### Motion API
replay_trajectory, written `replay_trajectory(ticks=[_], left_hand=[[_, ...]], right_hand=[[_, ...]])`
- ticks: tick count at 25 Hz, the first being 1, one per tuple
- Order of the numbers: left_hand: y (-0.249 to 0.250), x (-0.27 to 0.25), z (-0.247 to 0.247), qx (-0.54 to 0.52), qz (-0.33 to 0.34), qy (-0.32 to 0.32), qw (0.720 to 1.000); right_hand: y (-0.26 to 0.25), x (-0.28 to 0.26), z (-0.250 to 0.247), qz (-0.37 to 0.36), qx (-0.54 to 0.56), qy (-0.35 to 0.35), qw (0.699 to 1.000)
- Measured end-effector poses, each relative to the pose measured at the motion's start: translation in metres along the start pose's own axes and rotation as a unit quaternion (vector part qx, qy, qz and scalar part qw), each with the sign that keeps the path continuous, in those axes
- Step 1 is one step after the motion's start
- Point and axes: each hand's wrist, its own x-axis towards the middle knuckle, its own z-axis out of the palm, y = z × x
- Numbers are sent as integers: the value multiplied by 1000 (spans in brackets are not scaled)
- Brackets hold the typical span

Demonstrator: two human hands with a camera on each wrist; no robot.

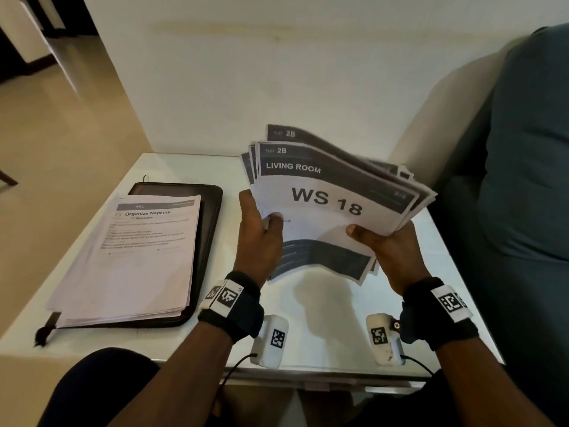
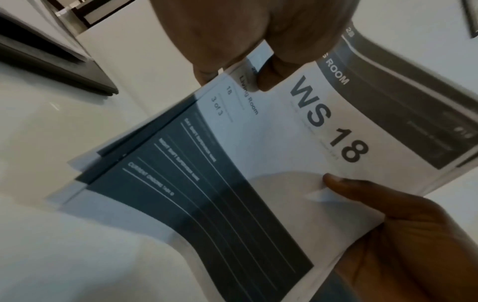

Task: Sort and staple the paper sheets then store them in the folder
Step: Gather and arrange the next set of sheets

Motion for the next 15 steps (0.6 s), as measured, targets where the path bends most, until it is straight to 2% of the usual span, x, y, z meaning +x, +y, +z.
replay_trajectory(ticks=[2,5,10,15], left_hand=[[-7,-1,4,9,-14,8,1000],[-25,-12,3,58,-90,-23,994],[-17,0,4,12,-86,27,996],[-10,4,16,32,-81,18,996]], right_hand=[[6,-1,2,6,-15,-10,1000],[17,-11,6,55,-83,-29,995],[13,-4,1,29,-37,-6,999],[21,-7,7,11,-40,8,999]])
